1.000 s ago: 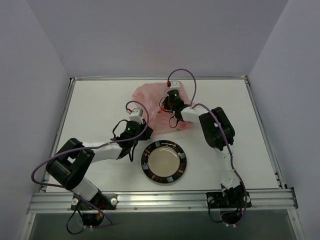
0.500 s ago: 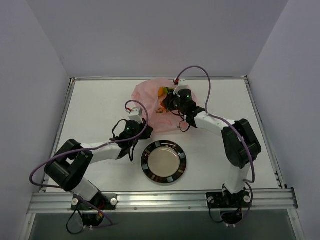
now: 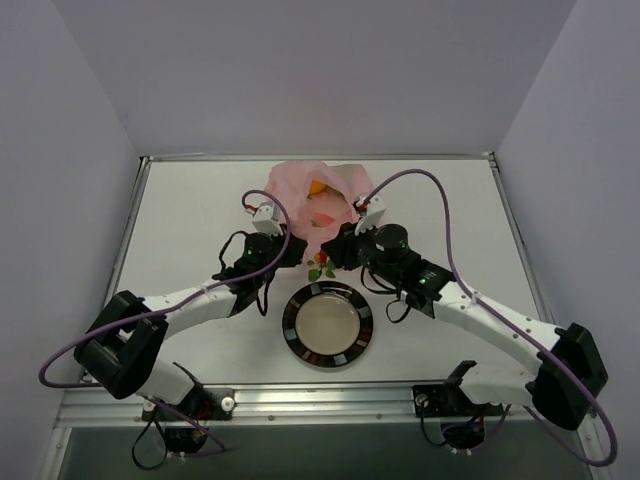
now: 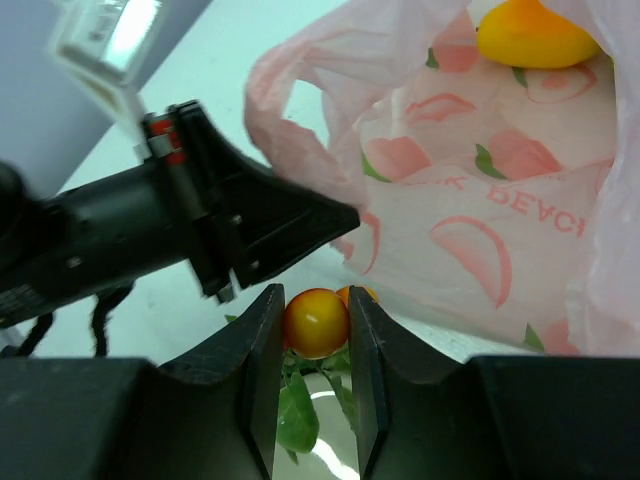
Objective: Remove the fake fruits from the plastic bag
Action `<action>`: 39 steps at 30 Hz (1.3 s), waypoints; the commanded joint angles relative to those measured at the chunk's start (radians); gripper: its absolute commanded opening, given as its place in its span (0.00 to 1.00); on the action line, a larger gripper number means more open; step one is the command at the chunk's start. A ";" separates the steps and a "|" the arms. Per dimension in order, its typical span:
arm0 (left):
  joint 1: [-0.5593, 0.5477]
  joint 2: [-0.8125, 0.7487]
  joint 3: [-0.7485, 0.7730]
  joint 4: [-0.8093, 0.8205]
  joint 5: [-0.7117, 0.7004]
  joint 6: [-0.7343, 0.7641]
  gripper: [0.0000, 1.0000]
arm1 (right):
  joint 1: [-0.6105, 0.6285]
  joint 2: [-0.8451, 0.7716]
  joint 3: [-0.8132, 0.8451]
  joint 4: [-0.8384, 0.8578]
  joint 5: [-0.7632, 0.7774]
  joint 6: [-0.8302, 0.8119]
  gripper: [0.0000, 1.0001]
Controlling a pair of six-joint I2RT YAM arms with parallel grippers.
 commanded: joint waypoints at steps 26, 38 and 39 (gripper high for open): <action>0.003 -0.051 0.059 -0.081 -0.028 0.024 0.02 | 0.101 -0.004 0.000 -0.108 0.322 -0.015 0.19; 0.001 -0.112 0.118 -0.289 -0.137 0.122 0.26 | 0.000 0.019 0.081 -0.220 0.522 -0.036 0.94; 0.001 -0.100 0.118 -0.289 -0.143 0.130 0.33 | -0.019 0.028 0.074 -0.219 0.505 -0.021 0.96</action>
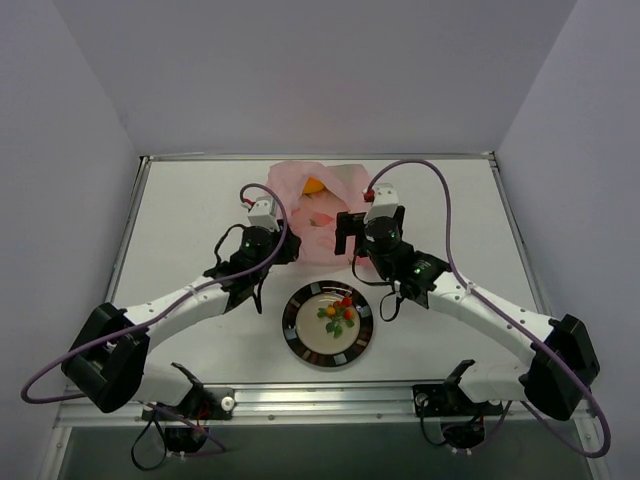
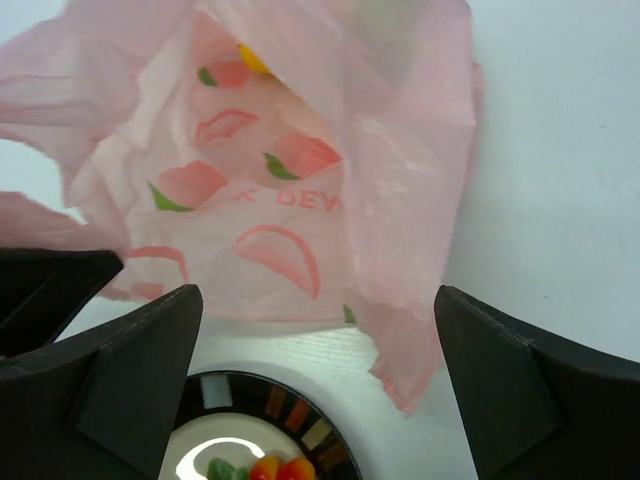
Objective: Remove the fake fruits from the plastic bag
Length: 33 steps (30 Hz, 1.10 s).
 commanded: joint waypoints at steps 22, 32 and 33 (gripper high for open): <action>0.069 0.189 0.312 -0.061 -0.199 0.144 0.02 | -0.301 0.340 0.153 0.262 -0.378 -0.087 0.00; 0.041 -0.051 0.379 -0.203 -0.115 0.110 0.02 | -0.299 0.083 0.315 0.055 -0.384 -0.079 0.00; 0.041 -0.043 0.402 -0.223 -0.113 0.118 0.02 | -0.327 0.111 0.338 0.047 -0.393 -0.079 0.00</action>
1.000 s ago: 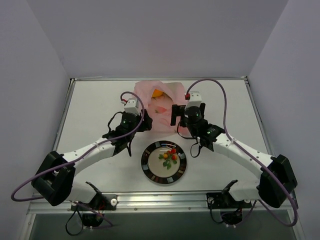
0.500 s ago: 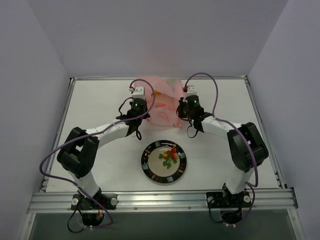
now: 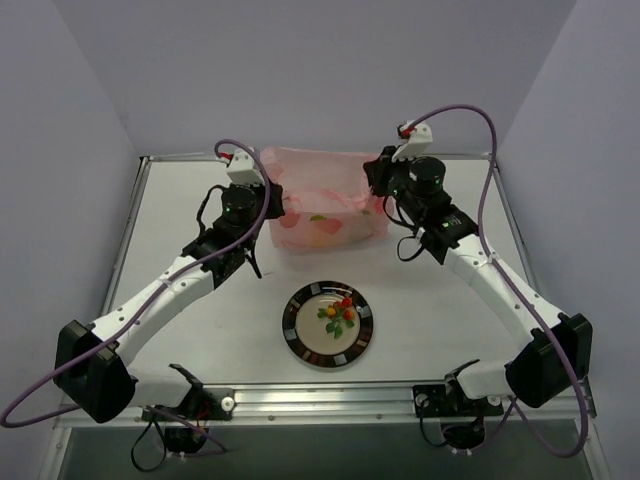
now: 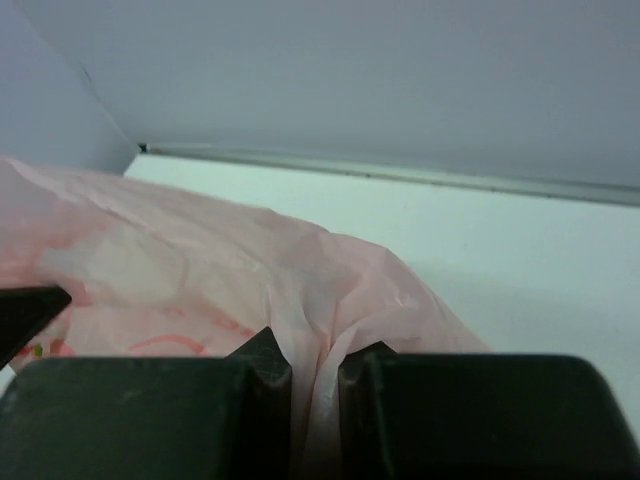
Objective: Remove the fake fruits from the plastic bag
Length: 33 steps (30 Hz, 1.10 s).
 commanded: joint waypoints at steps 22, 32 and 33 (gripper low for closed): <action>0.004 -0.031 0.274 -0.226 0.095 -0.012 0.02 | -0.115 0.003 0.260 -0.181 -0.196 0.031 0.00; 0.016 0.034 0.112 -0.146 0.101 -0.053 0.02 | -0.136 0.107 0.072 -0.070 -0.155 0.047 0.00; 0.016 0.032 0.071 -0.121 0.086 -0.056 0.02 | -0.136 0.106 0.021 -0.027 -0.161 0.063 0.00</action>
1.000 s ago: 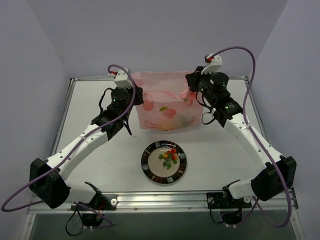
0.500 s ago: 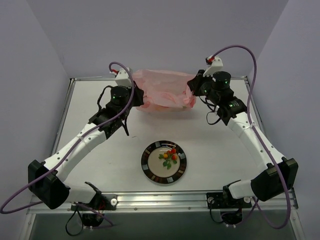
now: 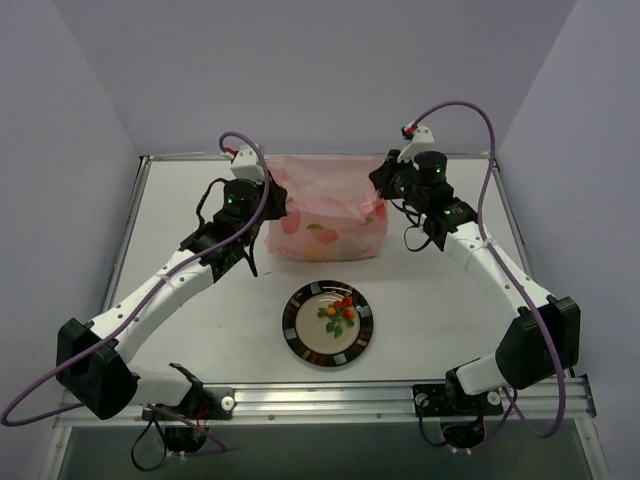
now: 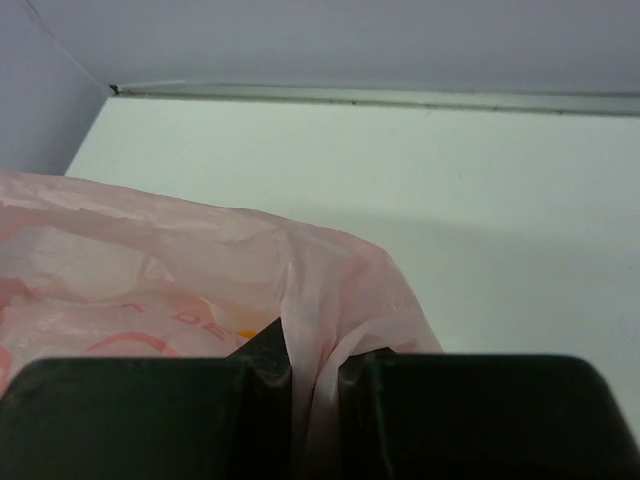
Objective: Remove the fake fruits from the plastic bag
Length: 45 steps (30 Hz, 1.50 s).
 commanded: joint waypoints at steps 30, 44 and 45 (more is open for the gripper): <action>-0.044 0.001 -0.546 0.271 0.072 -0.131 0.02 | 0.041 -0.182 -0.739 0.276 0.165 0.192 0.00; -0.018 0.300 -0.344 0.328 0.072 -0.120 0.02 | -0.010 0.309 -0.500 0.428 0.165 0.251 0.00; -0.013 0.334 -0.326 0.333 0.074 -0.120 0.02 | -0.017 0.322 -0.446 0.457 0.168 0.251 0.00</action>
